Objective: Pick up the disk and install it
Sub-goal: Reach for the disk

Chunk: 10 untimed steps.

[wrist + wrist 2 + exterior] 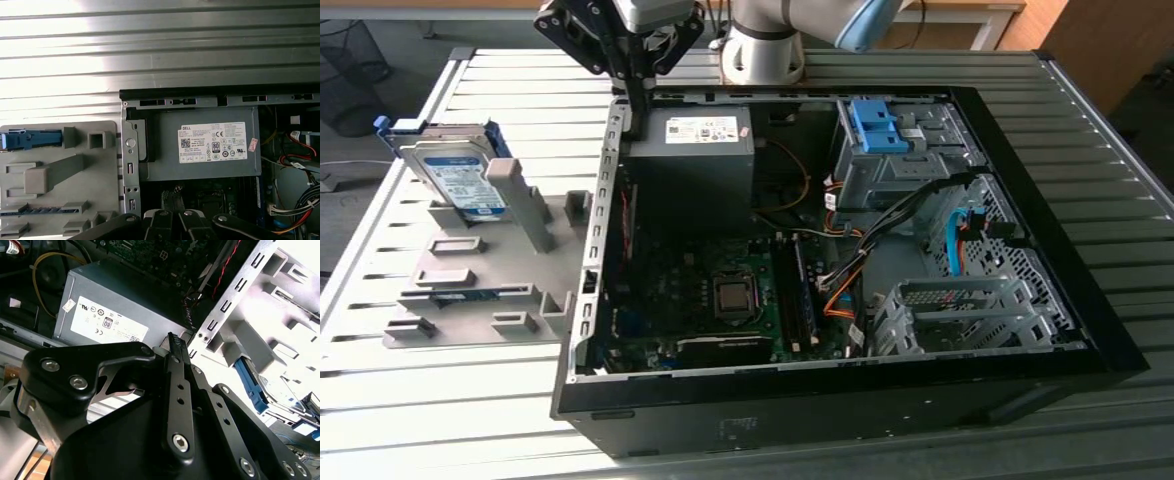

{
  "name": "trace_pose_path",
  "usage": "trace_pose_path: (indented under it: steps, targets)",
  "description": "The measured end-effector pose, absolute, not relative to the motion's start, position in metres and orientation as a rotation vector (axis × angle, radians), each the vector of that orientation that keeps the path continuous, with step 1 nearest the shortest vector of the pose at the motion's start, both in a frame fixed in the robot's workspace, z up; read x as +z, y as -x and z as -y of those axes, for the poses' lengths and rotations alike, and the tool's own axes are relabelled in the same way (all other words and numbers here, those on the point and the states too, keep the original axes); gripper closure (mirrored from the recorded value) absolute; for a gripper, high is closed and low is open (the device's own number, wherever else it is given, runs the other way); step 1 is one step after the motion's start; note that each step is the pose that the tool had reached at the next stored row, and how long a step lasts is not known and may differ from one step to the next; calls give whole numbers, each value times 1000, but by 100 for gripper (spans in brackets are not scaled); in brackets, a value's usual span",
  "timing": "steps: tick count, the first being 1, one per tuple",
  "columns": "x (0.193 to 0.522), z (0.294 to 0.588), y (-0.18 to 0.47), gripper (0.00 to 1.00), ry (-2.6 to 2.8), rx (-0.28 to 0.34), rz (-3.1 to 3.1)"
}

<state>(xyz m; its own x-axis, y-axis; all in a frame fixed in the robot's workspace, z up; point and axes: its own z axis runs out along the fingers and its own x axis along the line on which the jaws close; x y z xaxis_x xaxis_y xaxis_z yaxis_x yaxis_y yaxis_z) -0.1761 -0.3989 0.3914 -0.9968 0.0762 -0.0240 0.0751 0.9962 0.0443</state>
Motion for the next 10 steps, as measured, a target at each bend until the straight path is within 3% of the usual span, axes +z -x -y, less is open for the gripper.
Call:
trace_pose_path:
  steps: [10]
  targets:
    - [391, 399, 179, 89, -118, 68, -3113]
